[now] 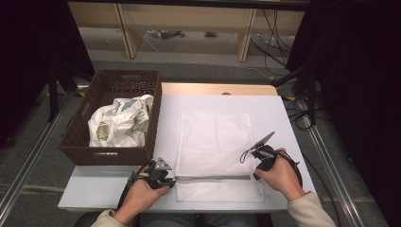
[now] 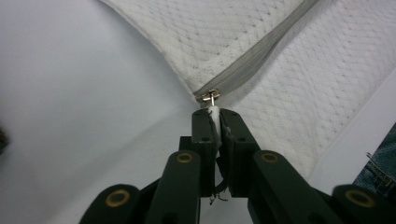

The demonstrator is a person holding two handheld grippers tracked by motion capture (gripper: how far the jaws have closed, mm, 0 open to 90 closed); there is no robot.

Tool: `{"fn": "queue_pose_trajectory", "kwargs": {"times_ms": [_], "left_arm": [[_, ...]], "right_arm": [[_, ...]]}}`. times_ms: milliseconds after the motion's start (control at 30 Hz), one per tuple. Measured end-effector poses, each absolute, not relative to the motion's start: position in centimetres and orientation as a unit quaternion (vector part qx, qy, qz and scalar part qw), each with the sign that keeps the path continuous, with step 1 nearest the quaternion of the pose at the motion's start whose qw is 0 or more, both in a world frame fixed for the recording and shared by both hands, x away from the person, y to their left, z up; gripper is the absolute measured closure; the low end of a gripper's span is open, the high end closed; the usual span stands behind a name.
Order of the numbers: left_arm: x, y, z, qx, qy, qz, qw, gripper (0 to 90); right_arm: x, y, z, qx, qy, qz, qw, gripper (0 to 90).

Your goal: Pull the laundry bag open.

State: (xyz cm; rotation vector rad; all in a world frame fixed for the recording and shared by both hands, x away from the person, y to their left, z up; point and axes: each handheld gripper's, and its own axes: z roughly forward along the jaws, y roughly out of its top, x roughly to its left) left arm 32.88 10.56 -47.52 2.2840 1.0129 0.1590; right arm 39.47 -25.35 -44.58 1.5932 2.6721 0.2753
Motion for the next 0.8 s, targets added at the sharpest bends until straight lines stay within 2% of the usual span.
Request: {"fn": "queue_pose_trajectory", "kwargs": {"times_ms": [200,267,533,800], "left_arm": [[32.2,9.8,-46.8,0.868,0.368,0.070,0.326,72.3],[32.0,9.6,-46.7,0.870,0.363,0.070,0.326,71.6],[31.7,9.1,-46.5,0.875,0.347,0.085,0.326,71.3],[31.4,9.1,-45.9,0.880,0.341,0.076,0.321,70.7]], "right_arm": [[39.4,-25.4,-44.1,0.510,0.856,0.084,0.001,85.4],[39.4,-25.5,-44.1,0.502,0.859,0.100,0.017,83.9],[39.1,-25.3,-42.7,0.531,0.840,0.107,0.018,72.4],[39.1,-25.1,-42.5,0.522,0.845,0.113,0.017,70.8]]}}
